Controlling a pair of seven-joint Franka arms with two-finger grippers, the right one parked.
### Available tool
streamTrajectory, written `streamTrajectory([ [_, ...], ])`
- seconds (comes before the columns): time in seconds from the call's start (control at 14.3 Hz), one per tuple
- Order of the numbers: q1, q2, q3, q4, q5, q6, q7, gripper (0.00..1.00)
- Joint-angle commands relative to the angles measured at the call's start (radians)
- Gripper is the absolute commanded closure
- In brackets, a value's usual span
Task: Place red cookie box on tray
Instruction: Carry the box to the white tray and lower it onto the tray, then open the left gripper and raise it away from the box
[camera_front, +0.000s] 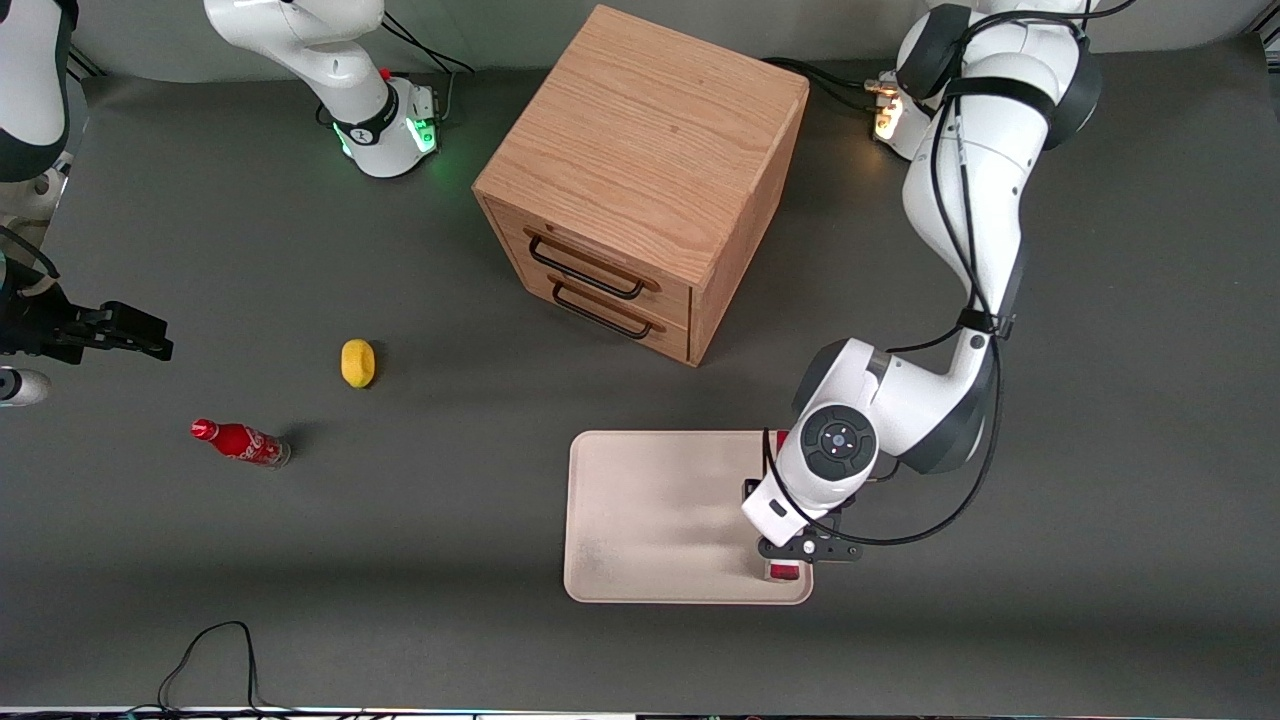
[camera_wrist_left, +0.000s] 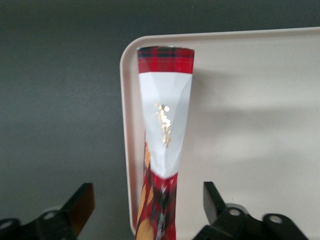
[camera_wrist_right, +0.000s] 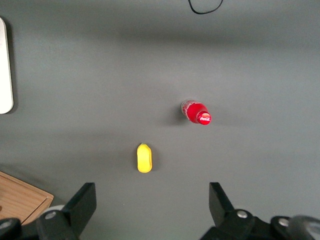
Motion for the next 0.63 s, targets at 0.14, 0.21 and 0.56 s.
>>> streamTrajectory([
  [0.14,-0.014,-0.208,0.003,-0.002,0.003,-0.264,-0.02,0.0],
  [0.21,-0.016,-0.266,0.003,-0.011,0.004,-0.313,-0.019,0.0],
  [0.56,0.018,-0.511,0.003,-0.076,-0.023,-0.535,0.007,0.0],
])
